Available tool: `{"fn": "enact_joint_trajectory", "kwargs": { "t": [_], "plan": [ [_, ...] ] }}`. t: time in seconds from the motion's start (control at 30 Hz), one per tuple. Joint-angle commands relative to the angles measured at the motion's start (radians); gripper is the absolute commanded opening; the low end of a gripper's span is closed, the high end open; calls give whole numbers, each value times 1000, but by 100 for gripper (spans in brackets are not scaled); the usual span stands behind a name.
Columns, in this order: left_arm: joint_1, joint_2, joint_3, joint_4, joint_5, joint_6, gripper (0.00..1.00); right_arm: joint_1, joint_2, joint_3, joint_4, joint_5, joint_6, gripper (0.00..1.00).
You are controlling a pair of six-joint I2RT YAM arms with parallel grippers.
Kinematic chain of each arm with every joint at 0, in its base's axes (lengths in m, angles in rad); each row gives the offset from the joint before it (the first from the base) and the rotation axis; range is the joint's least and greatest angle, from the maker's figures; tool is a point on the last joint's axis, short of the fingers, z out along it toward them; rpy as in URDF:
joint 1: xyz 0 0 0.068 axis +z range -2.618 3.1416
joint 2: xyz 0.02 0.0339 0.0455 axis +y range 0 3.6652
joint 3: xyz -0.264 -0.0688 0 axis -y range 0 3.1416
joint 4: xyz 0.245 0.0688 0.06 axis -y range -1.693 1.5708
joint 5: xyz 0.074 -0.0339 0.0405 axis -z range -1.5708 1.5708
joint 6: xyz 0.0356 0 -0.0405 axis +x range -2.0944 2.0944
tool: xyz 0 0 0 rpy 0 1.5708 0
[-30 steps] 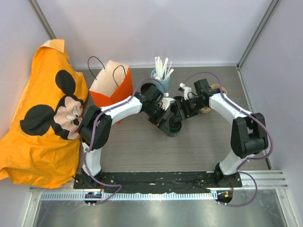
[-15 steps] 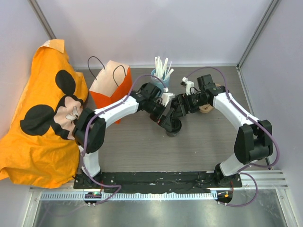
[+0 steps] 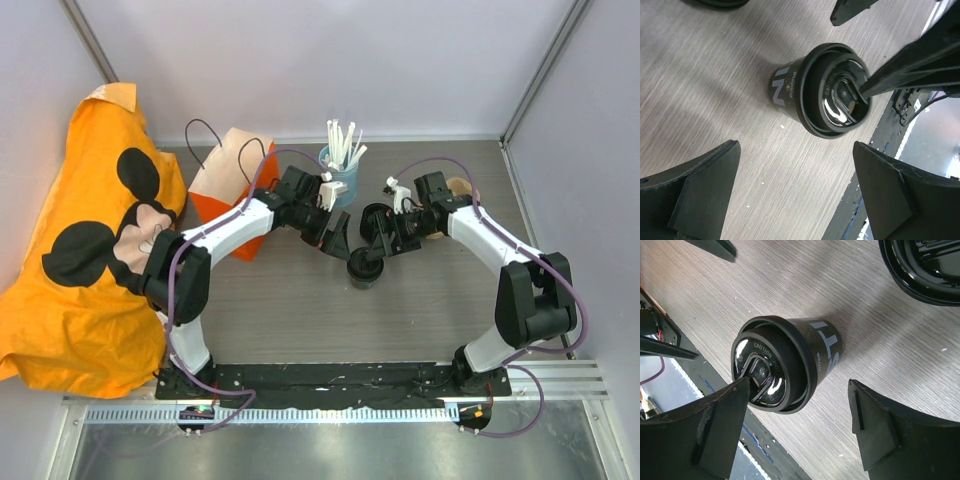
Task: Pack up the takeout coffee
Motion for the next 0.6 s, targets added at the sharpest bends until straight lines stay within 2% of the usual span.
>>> {"fn": "enact_joint_trajectory", "kwargs": {
  "t": [0.0,0.37,0.57],
  "plan": [
    [-8,41,3,51,22,-11,100,6,-11,-18,55,-20,13,84],
    [-8,74,1,52,14,-12,100,6,35,-52,80,-3,0,79],
    [-14,92,4,49,5,-9,100,6,44,-56,85,-11,0,71]
  ]
}}
